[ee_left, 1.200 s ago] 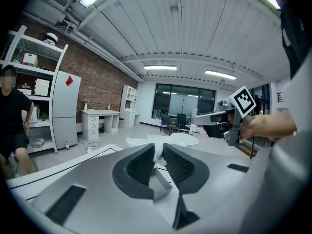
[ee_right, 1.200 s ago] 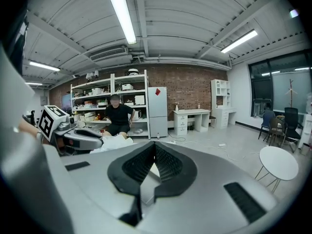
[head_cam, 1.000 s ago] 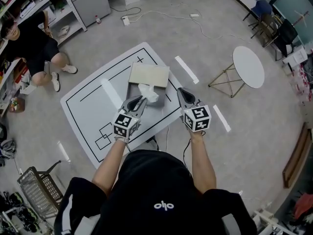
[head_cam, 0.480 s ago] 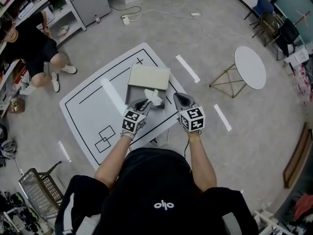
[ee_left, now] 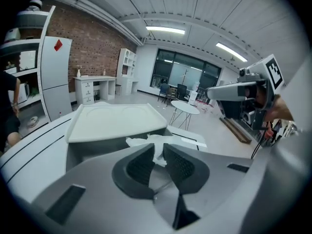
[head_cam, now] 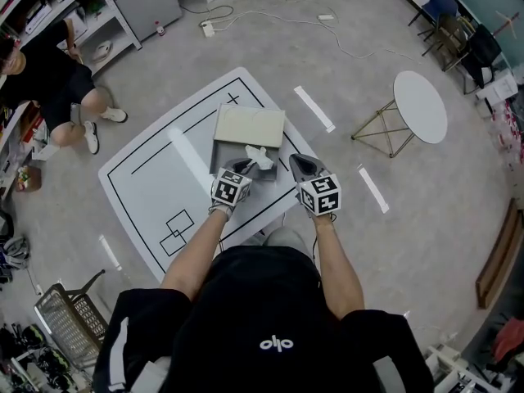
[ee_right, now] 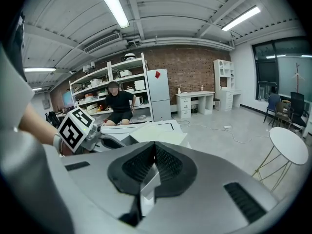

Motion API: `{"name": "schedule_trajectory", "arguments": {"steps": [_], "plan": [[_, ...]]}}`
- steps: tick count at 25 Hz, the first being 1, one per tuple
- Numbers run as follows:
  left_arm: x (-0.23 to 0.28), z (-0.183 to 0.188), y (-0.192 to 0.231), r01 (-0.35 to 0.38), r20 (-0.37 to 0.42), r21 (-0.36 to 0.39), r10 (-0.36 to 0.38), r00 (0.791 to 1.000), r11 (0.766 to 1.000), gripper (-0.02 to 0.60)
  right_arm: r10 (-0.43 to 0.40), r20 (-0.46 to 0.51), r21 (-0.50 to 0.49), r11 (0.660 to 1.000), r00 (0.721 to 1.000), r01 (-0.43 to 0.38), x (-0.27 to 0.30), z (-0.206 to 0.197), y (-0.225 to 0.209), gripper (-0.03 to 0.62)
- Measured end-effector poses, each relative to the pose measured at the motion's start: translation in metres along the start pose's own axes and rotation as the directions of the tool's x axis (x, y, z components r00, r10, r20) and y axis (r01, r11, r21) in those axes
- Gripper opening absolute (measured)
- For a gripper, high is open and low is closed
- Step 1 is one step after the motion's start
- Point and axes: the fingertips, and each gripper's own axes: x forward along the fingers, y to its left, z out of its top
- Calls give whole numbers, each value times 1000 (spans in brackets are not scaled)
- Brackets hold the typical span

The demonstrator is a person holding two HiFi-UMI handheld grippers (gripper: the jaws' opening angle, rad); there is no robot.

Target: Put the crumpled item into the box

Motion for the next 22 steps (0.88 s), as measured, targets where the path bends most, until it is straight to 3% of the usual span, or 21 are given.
{"name": "schedule_trajectory", "arguments": {"steps": [16,22], "plan": [[31,-3,5,-21,-44,33,23,999,999,68,-1,-40,24,1000,999,2,4,-14,-8,9],[37,-6,6,-39,-48,32,41,998,999,146,8,-43,24,1000,999,-7,4,-17,-9,9]]}}
